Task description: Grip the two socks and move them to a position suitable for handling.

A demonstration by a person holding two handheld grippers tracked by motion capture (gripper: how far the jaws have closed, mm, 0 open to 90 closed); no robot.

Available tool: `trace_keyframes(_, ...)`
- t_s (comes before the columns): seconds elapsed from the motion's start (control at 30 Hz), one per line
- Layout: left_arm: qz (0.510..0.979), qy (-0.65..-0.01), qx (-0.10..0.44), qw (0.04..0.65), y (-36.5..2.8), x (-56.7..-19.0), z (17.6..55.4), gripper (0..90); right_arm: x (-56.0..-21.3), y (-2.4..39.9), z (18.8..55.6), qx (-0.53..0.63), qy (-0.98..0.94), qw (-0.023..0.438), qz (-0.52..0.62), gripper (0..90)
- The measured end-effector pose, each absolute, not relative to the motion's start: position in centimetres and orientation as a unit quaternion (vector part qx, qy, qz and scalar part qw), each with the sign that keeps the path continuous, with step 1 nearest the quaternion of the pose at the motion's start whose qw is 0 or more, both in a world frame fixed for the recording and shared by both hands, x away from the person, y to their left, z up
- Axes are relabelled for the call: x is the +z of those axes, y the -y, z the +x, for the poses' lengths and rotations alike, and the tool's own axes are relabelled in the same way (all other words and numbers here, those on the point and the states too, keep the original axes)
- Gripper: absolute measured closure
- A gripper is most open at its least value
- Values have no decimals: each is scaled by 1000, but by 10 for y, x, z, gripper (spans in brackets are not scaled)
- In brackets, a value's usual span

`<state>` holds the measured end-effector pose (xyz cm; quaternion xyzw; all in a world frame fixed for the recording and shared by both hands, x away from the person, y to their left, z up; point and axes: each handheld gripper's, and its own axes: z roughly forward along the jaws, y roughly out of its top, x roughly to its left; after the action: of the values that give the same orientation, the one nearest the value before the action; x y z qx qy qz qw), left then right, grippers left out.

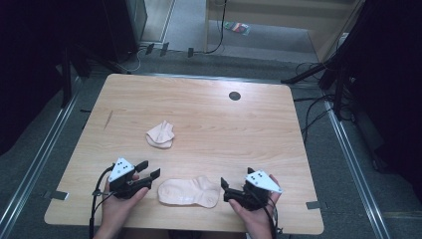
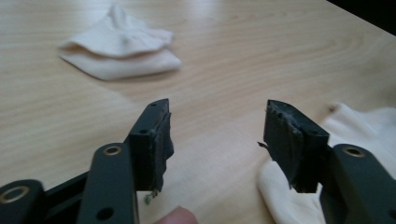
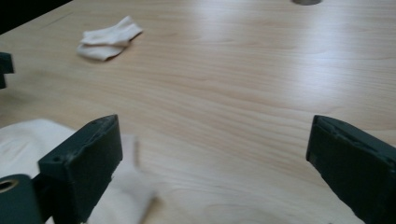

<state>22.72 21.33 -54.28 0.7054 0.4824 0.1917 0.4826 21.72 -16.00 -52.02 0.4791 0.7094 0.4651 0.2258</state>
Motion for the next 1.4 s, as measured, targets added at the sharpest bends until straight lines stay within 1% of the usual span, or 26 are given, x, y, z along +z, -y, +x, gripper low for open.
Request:
trace_keyframes(0.13,700,-495,212,469,-213,-542,247,360,-528,187,229,468,-685,230,509,16)
trace_keyframes(0.23,701,-502,218,457,-208,-542,265,348,-535,199,236,462,-672,232,531,18)
trace_keyframes(0.27,701,-502,218,457,-208,-542,265,342,-535,199,236,462,-672,232,531,18)
trace_keyframes(0.3,700,-508,236,443,-203,-542,277,336,-542,200,240,453,-670,231,542,22)
trace_keyframes(0.33,698,-511,244,439,-202,-542,281,333,-543,199,241,451,-669,229,545,22)
trace_keyframes(0.47,689,-524,265,424,-198,-542,302,325,-544,195,241,440,-674,242,542,40)
trace_keyframes(0.63,699,-518,276,409,-191,-544,324,327,-545,191,241,431,-680,247,539,49)
trace_keyframes(0.77,709,-527,257,393,-187,-548,337,338,-545,192,241,432,-677,243,544,55)
trace_keyframes(0.87,709,-543,249,376,-188,-549,341,407,-545,192,241,431,-676,244,546,59)
trace_keyframes(0.93,714,-552,241,356,-187,-550,343,480,-545,191,241,430,-679,246,543,67)
trace_keyframes(1.0,717,-551,249,347,-186,-550,343,589,-546,191,241,426,-680,246,544,73)
trace_keyframes(1.07,717,-555,249,342,-187,-549,344,779,-546,190,242,424,-680,246,545,80)
trace_keyframes(1.1,717,-556,244,342,-188,-548,344,820,-546,190,242,423,-680,246,546,84)
trace_keyframes(1.2,716,-559,228,352,-189,-544,342,844,-546,190,242,422,-679,246,548,89)
trace_keyframes(1.4,707,-529,226,412,-166,-515,313,848,-546,190,243,422,-678,247,549,100)
